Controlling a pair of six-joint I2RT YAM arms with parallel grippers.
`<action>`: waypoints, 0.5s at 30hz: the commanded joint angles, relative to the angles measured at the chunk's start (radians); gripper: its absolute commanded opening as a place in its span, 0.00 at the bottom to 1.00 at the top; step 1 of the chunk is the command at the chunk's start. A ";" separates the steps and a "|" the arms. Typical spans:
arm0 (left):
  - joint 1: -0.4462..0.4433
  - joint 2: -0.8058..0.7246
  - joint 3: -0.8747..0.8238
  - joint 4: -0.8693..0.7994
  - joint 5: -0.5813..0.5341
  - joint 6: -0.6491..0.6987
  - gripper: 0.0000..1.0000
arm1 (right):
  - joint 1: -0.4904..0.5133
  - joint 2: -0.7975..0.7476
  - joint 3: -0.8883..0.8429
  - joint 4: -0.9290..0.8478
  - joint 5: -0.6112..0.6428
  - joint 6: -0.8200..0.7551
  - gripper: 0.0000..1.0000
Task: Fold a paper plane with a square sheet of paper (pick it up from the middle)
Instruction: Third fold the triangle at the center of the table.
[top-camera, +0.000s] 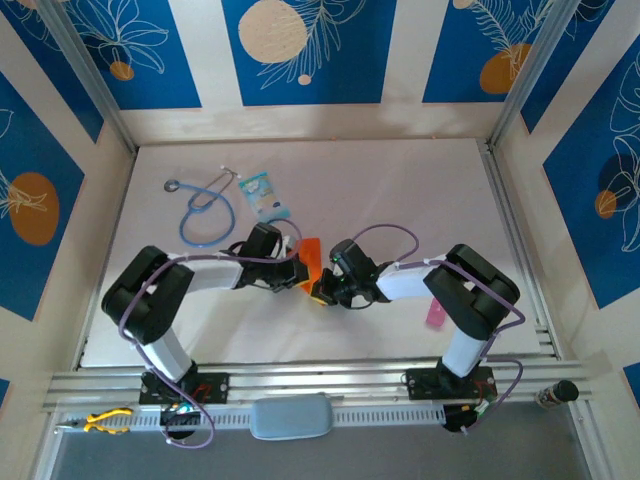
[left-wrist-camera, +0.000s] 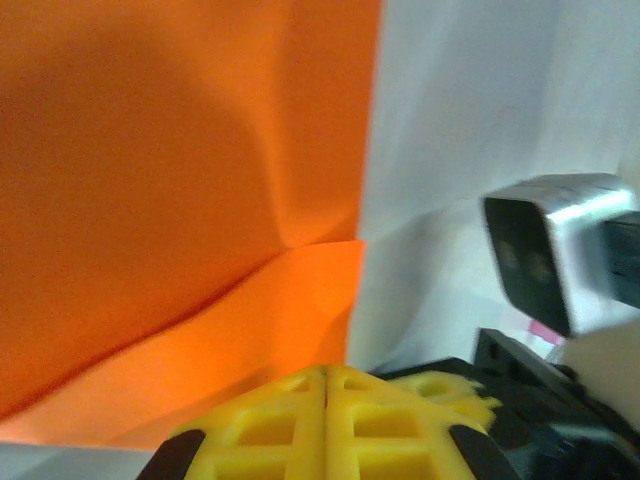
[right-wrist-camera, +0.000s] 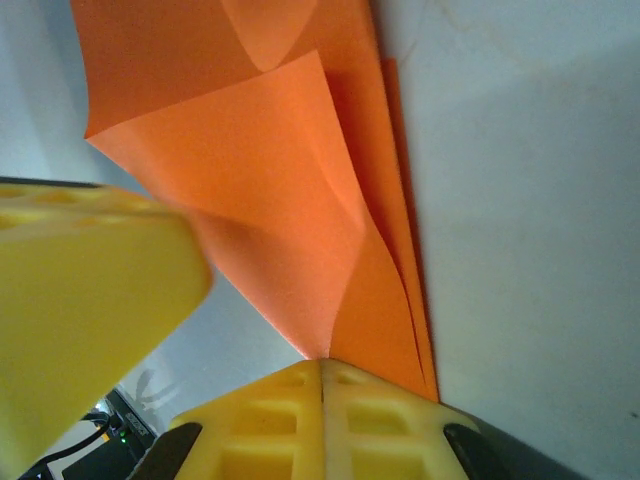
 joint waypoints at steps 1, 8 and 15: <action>0.015 0.039 -0.010 -0.014 -0.026 0.035 0.01 | -0.002 0.023 -0.024 -0.137 0.020 -0.008 0.01; 0.085 0.061 -0.018 0.007 -0.012 0.083 0.02 | -0.003 0.021 -0.026 -0.171 0.031 -0.021 0.01; 0.166 0.067 -0.021 0.019 0.035 0.129 0.03 | -0.002 0.023 -0.031 -0.170 0.032 -0.021 0.00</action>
